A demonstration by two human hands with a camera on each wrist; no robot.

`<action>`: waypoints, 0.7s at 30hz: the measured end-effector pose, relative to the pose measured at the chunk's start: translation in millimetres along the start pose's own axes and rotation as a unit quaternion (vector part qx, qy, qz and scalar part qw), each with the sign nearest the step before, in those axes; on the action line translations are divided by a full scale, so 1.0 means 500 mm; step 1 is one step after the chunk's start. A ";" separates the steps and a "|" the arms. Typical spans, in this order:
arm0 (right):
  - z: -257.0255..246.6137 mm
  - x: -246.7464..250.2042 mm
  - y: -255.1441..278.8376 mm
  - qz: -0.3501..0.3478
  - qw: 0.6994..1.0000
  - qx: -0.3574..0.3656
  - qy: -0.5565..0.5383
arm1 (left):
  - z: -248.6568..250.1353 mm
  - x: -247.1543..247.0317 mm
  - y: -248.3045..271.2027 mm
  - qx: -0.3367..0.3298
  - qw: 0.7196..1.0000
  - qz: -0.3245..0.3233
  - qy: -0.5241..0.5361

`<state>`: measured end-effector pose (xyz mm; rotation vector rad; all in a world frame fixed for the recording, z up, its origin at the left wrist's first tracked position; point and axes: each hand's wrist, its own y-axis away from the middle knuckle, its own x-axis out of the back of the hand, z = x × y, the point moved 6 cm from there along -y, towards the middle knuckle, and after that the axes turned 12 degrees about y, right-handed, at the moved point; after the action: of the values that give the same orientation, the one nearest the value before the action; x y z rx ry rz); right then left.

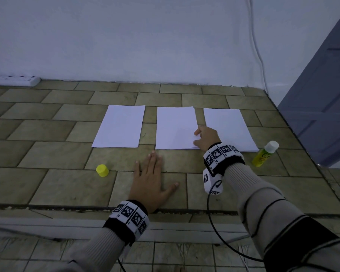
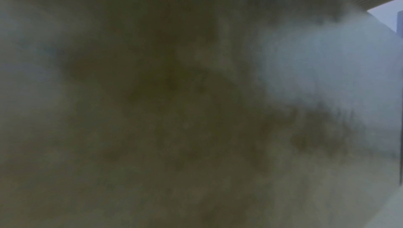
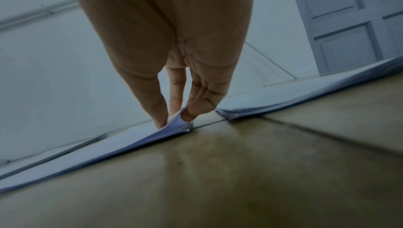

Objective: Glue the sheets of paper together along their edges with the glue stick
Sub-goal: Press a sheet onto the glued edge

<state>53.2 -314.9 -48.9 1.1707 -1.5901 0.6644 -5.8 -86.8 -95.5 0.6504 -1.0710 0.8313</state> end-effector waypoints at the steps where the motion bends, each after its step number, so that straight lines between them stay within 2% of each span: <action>1: -0.003 -0.002 0.000 -0.001 1.000 0.005 0.017 | 0.000 0.000 0.000 0.000 1.000 0.001 0.001; 8: -0.015 -0.013 0.004 -0.047 0.994 -0.010 0.093 | 0.000 0.001 0.001 -0.008 1.000 0.005 0.013; 12: -0.016 0.009 0.024 -0.014 0.998 0.003 0.063 | -0.001 0.000 0.000 -0.010 1.000 0.008 0.018; 14: -0.020 0.043 0.046 0.043 0.999 0.027 0.006 | -0.006 0.001 -0.002 -0.008 0.999 0.012 0.032; 16: -0.020 0.094 0.081 0.133 0.988 0.062 -0.051 | -0.006 0.003 -0.001 -0.004 0.999 0.013 0.044; 19: 0.002 0.176 0.148 0.287 0.946 0.115 -0.092 | -0.009 0.022 -0.005 0.016 0.990 0.003 0.142; 21: 0.034 0.223 0.191 0.379 0.914 0.121 -0.081 | -0.014 0.046 -0.014 0.013 0.973 0.006 0.229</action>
<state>-43.5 -333.4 61.4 0.7568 -2.1668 1.3195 8.9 -78.8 -76.9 0.4429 -0.6456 0.9517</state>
